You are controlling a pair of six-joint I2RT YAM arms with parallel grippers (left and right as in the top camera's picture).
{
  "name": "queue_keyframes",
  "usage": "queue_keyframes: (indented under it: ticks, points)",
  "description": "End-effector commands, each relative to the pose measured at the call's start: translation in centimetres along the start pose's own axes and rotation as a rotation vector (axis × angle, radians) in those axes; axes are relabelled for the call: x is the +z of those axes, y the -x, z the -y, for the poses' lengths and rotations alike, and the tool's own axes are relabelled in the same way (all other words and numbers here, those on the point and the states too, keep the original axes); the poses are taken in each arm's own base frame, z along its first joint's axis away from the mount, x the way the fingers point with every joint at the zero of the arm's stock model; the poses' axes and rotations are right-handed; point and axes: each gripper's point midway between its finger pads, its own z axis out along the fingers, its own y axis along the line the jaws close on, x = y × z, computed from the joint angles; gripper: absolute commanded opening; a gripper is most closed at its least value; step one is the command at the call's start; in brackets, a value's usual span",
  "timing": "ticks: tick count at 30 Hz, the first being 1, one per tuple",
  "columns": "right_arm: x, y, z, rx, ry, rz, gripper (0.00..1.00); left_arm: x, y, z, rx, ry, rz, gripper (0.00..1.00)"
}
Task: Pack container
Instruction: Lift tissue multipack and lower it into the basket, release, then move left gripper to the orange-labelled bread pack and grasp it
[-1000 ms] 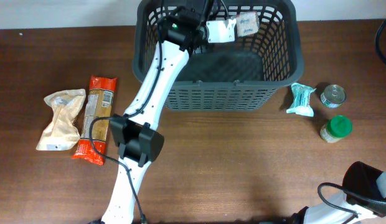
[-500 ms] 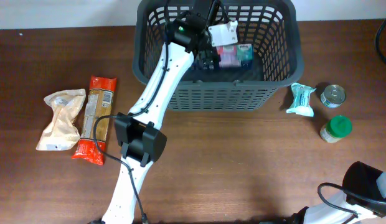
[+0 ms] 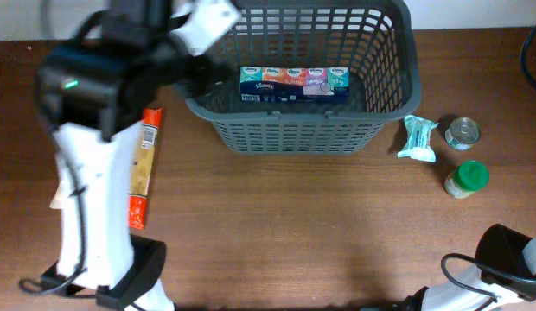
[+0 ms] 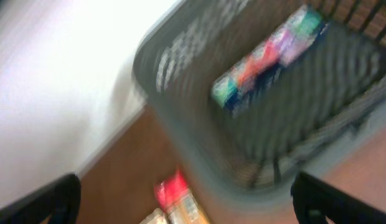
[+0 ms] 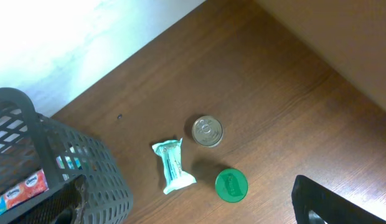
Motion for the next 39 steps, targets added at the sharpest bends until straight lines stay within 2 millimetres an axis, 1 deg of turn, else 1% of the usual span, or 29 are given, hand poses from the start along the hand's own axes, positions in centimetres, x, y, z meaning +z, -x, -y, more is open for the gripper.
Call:
queue_keyframes:
  ticks: [1, 3, 5, 6, 7, 8, 10, 13, 15, 17, 19, 21, 23, 26, 27, 31, 36, 37, 38, 39]
  points:
    - [-0.5, -0.1, 0.4, 0.01, -0.014, 0.007, 0.99, 1.9, -5.8, -2.8, -0.31, 0.012, -0.187, 1.0]
    - [-0.5, -0.1, 0.4, 0.01, -0.014, 0.007, 0.99, 2.7, -8.6, -4.1, -0.437, 0.028, -0.268, 1.0]
    - [-0.5, -0.1, 0.4, 0.01, -0.014, 0.007, 0.99, 3.9, -11.3, -4.9, -0.495, 0.028, -0.348, 0.99]
    - [-0.5, -0.1, 0.4, 0.01, -0.014, 0.007, 0.99, 5.0, -12.9, -5.2, -0.52, 0.021, -0.398, 0.99]
    - [-0.5, -0.1, 0.4, 0.01, -0.014, 0.007, 0.99, 5.9, -14.1, -5.4, -0.537, 0.013, -0.434, 0.99]
    - [-0.5, -0.1, 0.4, 0.01, -0.014, 0.007, 0.99, 7.5, -16.1, -5.4, -0.56, -0.004, -0.495, 0.99]
    - [-0.5, -0.1, 0.4, 0.01, -0.014, 0.007, 0.99, 10.0, -19.3, -5.1, -0.595, -0.035, -0.586, 0.99]
    - [-0.5, -0.1, 0.4, 0.01, -0.014, 0.007, 0.99, 13.1, -23.9, -3.9, -0.639, -0.085, -0.709, 0.98]
    - [-0.5, -0.1, 0.4, 0.01, -0.014, 0.007, 0.99, 14.4, -26.6, -3.3, -0.67, -0.11, -0.773, 0.98]
    - [-0.5, -0.1, 0.4, 0.01, -0.014, 0.007, 0.99, 15.2, -28.6, -2.7, -0.69, -0.126, -0.813, 0.98]
    - [-0.5, -0.1, 0.4, 0.01, -0.014, 0.007, 0.99, 16.1, -31.0, -2.1, -0.719, -0.138, -0.849, 0.98]
    - [-0.5, -0.1, 0.4, 0.01, -0.014, 0.007, 0.99, 17.3, -33.1, -1.1, -0.754, -0.163, -0.864, 0.98]
    - [-0.5, -0.1, 0.4, 0.01, -0.014, 0.007, 0.99, 18.4, -35.0, -0.1, -0.78, -0.181, -0.88, 0.98]
    - [-0.5, -0.1, 0.4, 0.01, -0.014, 0.007, 0.99, 19.4, -37.5, 1.6, -0.802, -0.205, -0.915, 1.0]
    - [-0.5, -0.1, 0.4, 0.01, -0.014, 0.007, 0.99, 19.9, -38.6, 2.4, -0.802, -0.221, -0.934, 1.0]
    - [-0.5, -0.1, 0.4, 0.01, -0.014, 0.007, 0.99, 21.3, -40.0, 3.3, -0.802, -0.227, -0.943, 1.0]
    - [-0.5, -0.1, 0.4, 0.01, -0.014, 0.007, 0.99, 22.3, -40.6, 3.6, -0.802, -0.224, -0.939, 1.0]
    - [-0.5, -0.1, 0.4, 0.01, -0.014, 0.007, 0.99, 22.5, -40.8, 3.6, -0.802, -0.225, -0.94, 0.91]
    - [-0.5, -0.1, 0.4, 0.01, -0.014, 0.007, 0.99, 22.5, -40.8, 3.6, -0.803, -0.225, -0.941, 0.67]
    - [-0.5, -0.1, 0.4, 0.01, -0.014, 0.007, 0.99, 22.6, -40.8, 3.7, -0.804, -0.227, -0.942, 0.31]
